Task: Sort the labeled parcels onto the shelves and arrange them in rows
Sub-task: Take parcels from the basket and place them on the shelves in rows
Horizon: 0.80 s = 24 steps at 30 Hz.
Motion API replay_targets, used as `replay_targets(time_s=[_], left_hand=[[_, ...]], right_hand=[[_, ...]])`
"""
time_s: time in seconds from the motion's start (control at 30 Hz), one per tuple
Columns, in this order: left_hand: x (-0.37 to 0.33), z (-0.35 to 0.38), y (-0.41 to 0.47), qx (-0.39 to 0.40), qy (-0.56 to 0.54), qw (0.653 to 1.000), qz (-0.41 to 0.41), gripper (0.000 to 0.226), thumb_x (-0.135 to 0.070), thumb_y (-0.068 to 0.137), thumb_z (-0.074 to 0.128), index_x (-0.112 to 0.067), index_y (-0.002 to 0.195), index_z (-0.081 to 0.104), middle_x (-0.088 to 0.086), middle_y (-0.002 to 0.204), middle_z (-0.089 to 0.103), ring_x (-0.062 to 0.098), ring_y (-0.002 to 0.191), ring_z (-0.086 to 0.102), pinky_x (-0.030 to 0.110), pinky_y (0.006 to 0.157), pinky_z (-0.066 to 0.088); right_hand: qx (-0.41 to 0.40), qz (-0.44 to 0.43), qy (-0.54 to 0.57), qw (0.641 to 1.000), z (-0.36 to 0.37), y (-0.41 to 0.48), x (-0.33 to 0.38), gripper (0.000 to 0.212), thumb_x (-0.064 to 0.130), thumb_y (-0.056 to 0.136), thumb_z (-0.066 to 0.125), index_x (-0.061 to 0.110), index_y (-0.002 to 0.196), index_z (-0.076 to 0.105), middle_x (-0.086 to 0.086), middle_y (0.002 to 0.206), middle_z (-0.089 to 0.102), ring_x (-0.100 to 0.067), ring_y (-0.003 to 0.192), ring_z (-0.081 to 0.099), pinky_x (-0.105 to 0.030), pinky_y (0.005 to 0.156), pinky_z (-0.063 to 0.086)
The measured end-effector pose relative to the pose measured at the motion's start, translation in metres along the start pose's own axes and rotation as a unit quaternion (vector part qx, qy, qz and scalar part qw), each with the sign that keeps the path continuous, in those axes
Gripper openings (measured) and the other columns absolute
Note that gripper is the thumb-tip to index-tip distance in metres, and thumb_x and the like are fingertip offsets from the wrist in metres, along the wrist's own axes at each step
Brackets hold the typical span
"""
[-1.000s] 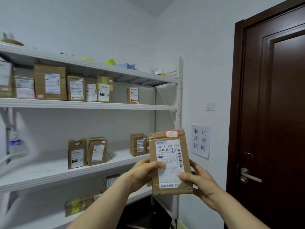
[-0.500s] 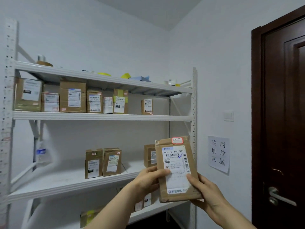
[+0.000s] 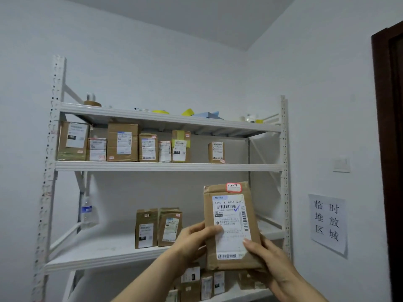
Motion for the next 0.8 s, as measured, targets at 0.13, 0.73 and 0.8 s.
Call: replay_targets(time_s=[0.13, 0.73, 0.8], left_hand=[[-0.002, -0.010, 0.024, -0.027, -0.002, 1.000, 0.014, 0.030, -0.028, 0.083, 0.069, -0.017, 0.111, 0.066, 0.000, 0.100, 0.075, 0.017, 0.097, 0.070, 0.034, 0.088, 0.055], [-0.064, -0.070, 0.285, -0.069, 0.042, 0.987, 0.141, 0.036, -0.002, 0.085, 0.064, -0.023, 0.115, 0.065, -0.006, 0.092, 0.075, 0.006, 0.081, 0.072, 0.019, 0.062, 0.054], [-0.074, -0.075, 0.311, -0.082, 0.072, 0.980, 0.166, 0.035, -0.002, 0.085, 0.065, -0.024, 0.113, 0.065, -0.006, 0.092, 0.075, 0.005, 0.083, 0.071, 0.016, 0.064, 0.055]], right_hand=[[0.000, -0.020, 0.010, 1.000, 0.004, 0.028, -0.002, 0.041, 0.008, 0.074, 0.071, 0.013, 0.114, 0.064, -0.013, 0.093, 0.074, -0.024, 0.077, 0.072, -0.031, 0.064, 0.056], [-0.037, -0.134, 0.022, 0.990, -0.006, 0.316, 0.028, 0.030, 0.009, 0.079, 0.069, 0.017, 0.107, 0.064, -0.006, 0.088, 0.075, -0.021, 0.080, 0.071, -0.032, 0.068, 0.052], [-0.048, -0.161, 0.018, 0.986, -0.010, 0.348, 0.034, 0.024, 0.011, 0.082, 0.068, 0.019, 0.105, 0.066, -0.001, 0.085, 0.076, -0.019, 0.082, 0.069, -0.032, 0.068, 0.050]])
Point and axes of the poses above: each hand's wrist, its own y-axis towards the middle knuckle, its own z-axis out of the palm, x = y × z, the point moved 5 cm from there along y, towards the middle knuckle
